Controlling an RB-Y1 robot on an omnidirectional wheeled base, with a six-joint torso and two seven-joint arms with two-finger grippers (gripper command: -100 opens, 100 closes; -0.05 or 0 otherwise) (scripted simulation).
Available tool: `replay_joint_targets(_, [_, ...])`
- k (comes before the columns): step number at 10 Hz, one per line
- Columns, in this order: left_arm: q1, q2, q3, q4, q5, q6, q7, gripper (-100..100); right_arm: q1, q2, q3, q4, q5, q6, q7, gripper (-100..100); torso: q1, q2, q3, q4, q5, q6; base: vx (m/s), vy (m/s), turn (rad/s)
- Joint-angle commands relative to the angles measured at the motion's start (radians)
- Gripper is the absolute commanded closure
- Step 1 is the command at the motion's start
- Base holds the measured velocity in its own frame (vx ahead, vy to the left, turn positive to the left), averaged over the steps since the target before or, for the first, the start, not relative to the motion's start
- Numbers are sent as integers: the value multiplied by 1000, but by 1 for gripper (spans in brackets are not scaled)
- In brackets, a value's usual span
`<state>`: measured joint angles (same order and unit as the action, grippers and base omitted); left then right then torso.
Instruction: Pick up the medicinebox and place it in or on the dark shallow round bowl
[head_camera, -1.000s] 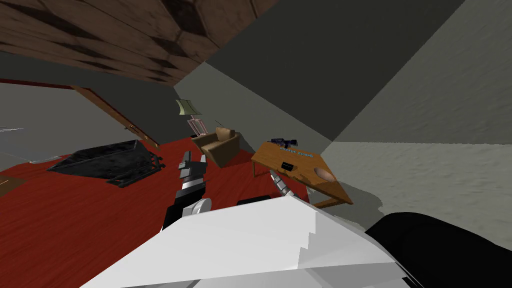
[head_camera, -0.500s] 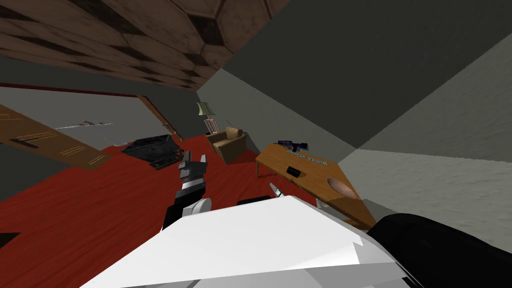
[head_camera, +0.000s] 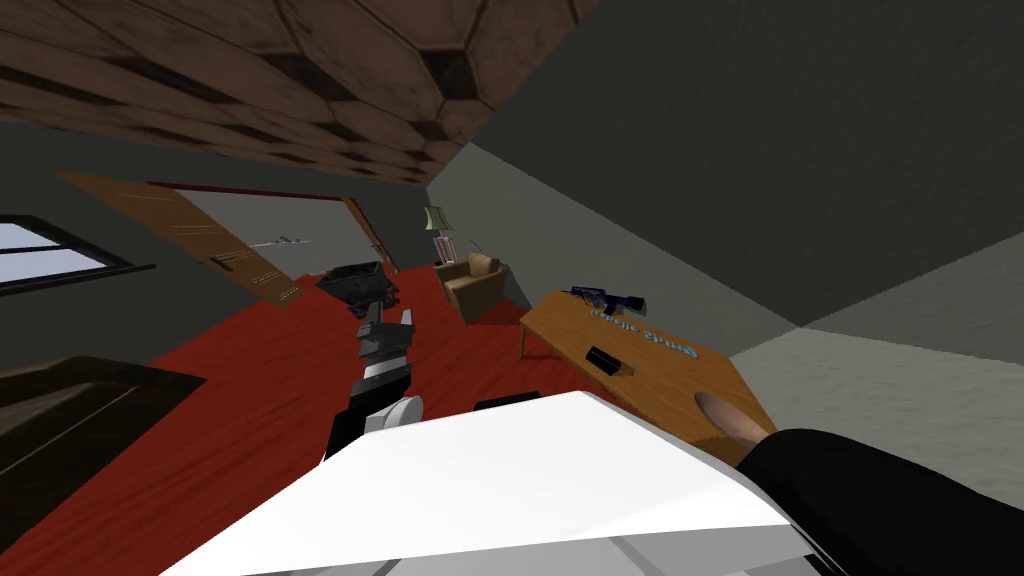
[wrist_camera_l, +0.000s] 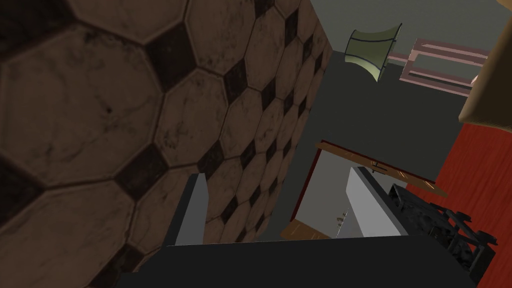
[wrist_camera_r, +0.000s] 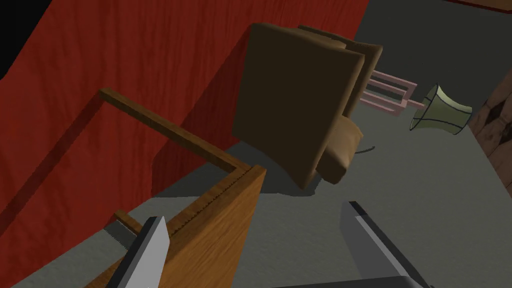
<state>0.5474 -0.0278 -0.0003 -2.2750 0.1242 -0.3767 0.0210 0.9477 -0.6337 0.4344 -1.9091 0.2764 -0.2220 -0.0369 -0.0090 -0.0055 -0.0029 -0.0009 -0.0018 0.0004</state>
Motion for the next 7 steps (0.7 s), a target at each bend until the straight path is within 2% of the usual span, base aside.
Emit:
replay_joint_targets(1, [0,0,0,0,0,0,0,0,38,-50,24,46,10,41,18,-100,0,0,0,0,0,0,61,-101,438])
replay_joint_targets(2, [0,0,0,0,0,0,0,0,38,-61,24,46,10,41,18,-100,-3,-1,-1,0,-1,0,47,-88,214])
replay_joint_targets(4, [0,0,0,0,0,0,0,0,75,-136,54,109,20,95,40,-100,-1,-1,-1,0,0,0,54,-107,410])
replay_joint_targets(5, [0,0,0,0,0,0,0,0,75,-147,54,109,20,95,40,-100,-4,-2,-1,0,-1,0,43,-103,146])
replay_joint_targets(7, [0,0,0,0,0,0,0,0,107,-217,82,166,27,145,62,-100,0,-2,-1,0,0,0,47,-91,371])
